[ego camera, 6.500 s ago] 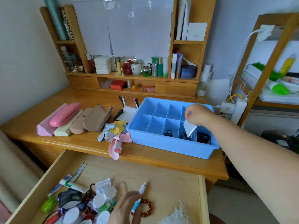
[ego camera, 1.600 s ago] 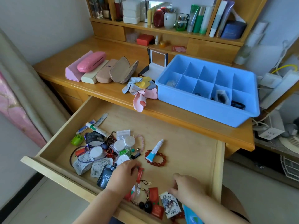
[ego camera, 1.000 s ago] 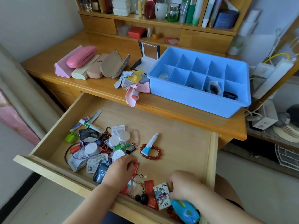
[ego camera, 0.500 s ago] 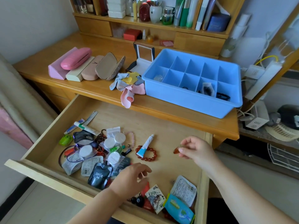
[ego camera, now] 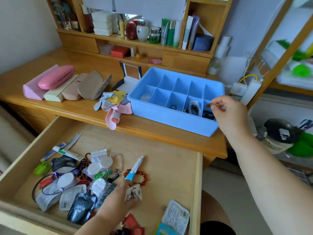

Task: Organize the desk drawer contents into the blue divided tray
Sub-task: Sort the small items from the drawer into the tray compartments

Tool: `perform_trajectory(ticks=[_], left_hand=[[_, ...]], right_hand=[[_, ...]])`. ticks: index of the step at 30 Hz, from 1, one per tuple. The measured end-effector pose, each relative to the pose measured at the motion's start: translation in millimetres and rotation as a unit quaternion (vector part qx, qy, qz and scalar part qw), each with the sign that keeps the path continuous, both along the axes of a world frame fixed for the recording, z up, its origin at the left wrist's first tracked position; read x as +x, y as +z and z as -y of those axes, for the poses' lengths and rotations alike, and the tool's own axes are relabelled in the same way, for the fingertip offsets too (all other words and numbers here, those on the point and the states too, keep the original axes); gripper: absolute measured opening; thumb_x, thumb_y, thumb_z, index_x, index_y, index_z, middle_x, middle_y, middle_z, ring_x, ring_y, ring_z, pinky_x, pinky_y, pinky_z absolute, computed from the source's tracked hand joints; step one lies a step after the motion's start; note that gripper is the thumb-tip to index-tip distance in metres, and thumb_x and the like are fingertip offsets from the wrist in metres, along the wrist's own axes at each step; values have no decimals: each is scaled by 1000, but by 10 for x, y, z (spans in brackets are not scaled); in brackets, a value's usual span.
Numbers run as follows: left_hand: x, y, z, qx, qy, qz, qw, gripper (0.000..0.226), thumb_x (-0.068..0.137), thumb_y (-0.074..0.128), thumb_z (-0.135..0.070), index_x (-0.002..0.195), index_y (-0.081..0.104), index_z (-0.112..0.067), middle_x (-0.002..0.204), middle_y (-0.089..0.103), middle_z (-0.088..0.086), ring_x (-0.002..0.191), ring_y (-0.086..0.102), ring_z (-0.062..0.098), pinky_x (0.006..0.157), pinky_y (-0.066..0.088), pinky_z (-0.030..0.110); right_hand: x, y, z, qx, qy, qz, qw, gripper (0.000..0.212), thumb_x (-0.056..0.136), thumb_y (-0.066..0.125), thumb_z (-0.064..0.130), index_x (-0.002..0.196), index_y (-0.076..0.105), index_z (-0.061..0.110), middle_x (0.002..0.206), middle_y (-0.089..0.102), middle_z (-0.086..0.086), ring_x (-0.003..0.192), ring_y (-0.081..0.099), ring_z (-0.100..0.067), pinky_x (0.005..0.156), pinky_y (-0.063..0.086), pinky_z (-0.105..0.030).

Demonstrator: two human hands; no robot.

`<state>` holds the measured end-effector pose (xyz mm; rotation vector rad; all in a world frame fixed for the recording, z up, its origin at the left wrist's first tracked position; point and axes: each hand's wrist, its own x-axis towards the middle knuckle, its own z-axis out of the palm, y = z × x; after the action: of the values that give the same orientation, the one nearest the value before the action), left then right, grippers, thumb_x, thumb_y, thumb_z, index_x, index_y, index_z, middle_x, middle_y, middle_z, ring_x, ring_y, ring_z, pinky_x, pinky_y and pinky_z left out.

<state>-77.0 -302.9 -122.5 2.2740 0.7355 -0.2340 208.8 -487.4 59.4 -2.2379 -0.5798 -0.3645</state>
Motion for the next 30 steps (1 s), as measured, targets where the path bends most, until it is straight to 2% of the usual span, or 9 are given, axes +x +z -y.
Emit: perform_trajectory(ticks=[5,9,12,15,18,23,26,28,30], left_hand=[[-14,58,-121,-128,168,81,974,31,84,68,-21,109,49,-26,79,68,1,57,65,14,49,53,27],[-40,138,-113,-167,173,78,968,26,90,60,-16,114,51,-23,83,68,1,47,58,4,46,47,20],[-78,137,-76,-123,138,55,981,30,91,59,-20,117,49,-31,87,65,-2,50,61,2,51,48,19],[-92,153,-7,-211,152,76,963,34,91,58,-15,123,50,-27,94,67,3,61,65,-1,58,49,11],[-118,148,43,-432,121,78,890,53,93,51,-5,137,39,-32,132,54,-6,113,59,8,96,47,29],[-133,213,18,-231,91,44,968,49,94,50,-11,138,40,-28,132,52,-6,112,50,4,78,41,13],[-211,223,-48,-76,62,13,995,36,91,53,-15,126,52,-24,111,59,-8,99,56,6,83,47,22],[-264,242,-61,-30,42,-14,999,26,90,53,-17,114,59,-24,103,62,-10,94,60,9,84,49,25],[-287,264,-68,27,18,-62,998,15,88,50,-19,97,61,-24,90,60,-10,87,62,15,73,49,25]], right_hand=[[83,-178,-138,-320,2,5,947,57,97,21,53,120,61,19,115,65,-8,114,52,-27,108,20,-46],[-55,-248,0,-267,29,98,958,55,96,35,50,132,52,11,131,57,-13,131,40,-30,111,16,-47],[-585,-385,65,-190,129,235,944,37,88,54,34,112,65,9,114,65,-10,109,55,-32,98,38,-46],[-1231,-735,89,-296,321,54,898,26,88,54,38,100,69,21,95,68,0,89,63,-27,75,48,-35],[-1642,-1188,145,-457,363,-145,799,50,82,55,59,123,54,31,121,56,5,111,55,-20,85,41,-30],[-1892,-1584,217,-558,403,-97,719,72,70,71,50,130,43,24,131,36,-6,120,33,-28,92,33,-42],[-1785,-1647,133,-512,366,-124,767,53,78,68,34,125,45,27,130,40,-2,118,41,-27,86,38,-38],[-1629,-1605,46,-450,316,-172,818,25,80,66,36,98,52,29,104,53,5,99,53,-23,70,37,-30],[-1465,-1558,-16,-394,249,-234,853,26,80,65,40,77,43,27,74,51,9,77,54,-18,55,32,-28]])
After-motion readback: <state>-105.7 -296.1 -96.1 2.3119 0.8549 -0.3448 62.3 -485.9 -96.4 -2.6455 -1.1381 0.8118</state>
